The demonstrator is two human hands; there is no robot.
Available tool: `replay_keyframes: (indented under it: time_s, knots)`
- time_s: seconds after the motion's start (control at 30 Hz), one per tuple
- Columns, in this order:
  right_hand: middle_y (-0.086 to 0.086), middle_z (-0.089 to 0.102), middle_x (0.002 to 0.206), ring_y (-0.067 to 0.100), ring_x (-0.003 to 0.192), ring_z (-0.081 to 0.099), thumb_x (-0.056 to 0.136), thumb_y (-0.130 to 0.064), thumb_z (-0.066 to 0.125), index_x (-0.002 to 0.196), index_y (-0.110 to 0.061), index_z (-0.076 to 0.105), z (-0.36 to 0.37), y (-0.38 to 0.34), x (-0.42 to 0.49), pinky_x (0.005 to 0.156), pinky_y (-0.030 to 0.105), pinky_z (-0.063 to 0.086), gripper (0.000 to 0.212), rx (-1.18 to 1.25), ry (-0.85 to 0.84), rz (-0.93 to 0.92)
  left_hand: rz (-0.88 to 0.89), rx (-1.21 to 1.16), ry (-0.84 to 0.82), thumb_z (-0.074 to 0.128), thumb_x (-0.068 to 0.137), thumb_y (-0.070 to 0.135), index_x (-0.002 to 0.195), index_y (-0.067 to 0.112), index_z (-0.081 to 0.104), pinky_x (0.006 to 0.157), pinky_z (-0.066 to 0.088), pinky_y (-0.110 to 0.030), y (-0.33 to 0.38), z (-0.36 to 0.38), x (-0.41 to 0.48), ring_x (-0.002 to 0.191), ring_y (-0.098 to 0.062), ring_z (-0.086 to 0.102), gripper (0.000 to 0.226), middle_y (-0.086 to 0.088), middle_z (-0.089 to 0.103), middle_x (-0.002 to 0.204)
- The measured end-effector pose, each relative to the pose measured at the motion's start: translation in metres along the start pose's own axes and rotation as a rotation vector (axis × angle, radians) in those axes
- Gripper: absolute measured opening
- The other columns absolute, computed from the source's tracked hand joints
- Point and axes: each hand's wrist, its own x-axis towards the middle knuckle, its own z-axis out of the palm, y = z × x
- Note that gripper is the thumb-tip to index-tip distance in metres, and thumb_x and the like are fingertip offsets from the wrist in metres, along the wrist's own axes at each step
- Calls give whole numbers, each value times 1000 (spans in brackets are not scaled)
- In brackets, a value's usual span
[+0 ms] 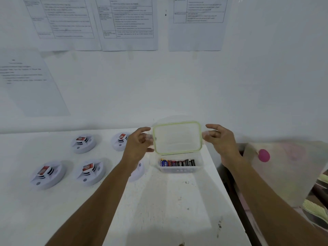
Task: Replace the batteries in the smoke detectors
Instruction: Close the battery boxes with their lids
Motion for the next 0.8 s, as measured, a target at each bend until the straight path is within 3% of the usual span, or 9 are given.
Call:
replay_keyframes:
  time_s: [0.13,0.23,0.33,0.43,0.53,0.63,0.8]
  knots:
    - [-3,73,87,2,70,61,90,-12,69,91,-20,74,-5,4,7,65,18,46,10,-71,21,-114,137,-49,-74,56,93,-5,97,12,68,86,56,-33,7,0,-2,97,-24,65,22,-11,70,99]
    - [5,74,94,14,85,66,88,11,58,89,-13,74,-11,19,6,75,29,53,28,-69,-6,-100,118,-41,-97,42,94,-8,95,9,70,94,53,-34,-2,-1,-6,106,-25,65,33,-11,72,105]
    - [10,74,97,20,92,66,86,17,52,93,-5,70,-14,35,-3,78,29,54,29,-51,-54,-56,117,92,-52,51,96,2,96,11,70,90,52,-31,-20,-2,-14,102,-20,65,21,-2,73,102]
    - [4,75,97,21,92,66,86,12,53,92,-11,71,-13,53,-9,79,29,53,30,-67,-59,7,152,246,-43,66,89,6,95,14,70,84,51,-22,-38,1,-21,98,-10,65,11,6,72,99]
    - [-5,74,101,17,92,67,85,5,59,89,-23,72,-10,65,-11,81,32,52,31,-112,-37,19,261,340,-35,70,84,2,96,15,68,85,49,-15,-47,7,-21,97,-5,63,18,7,68,101]
    - [-11,72,103,14,96,67,88,-6,65,93,-28,72,-3,69,-16,81,28,51,23,-213,-17,-31,387,456,-2,70,83,1,96,17,69,86,49,-16,-55,10,-17,102,-2,61,20,13,66,104]
    - [-9,68,114,7,93,67,88,-7,63,106,-24,72,3,69,-26,76,23,50,26,-222,23,-12,329,448,39,72,83,5,99,21,71,83,47,-8,-59,9,-21,102,7,59,23,11,65,110]
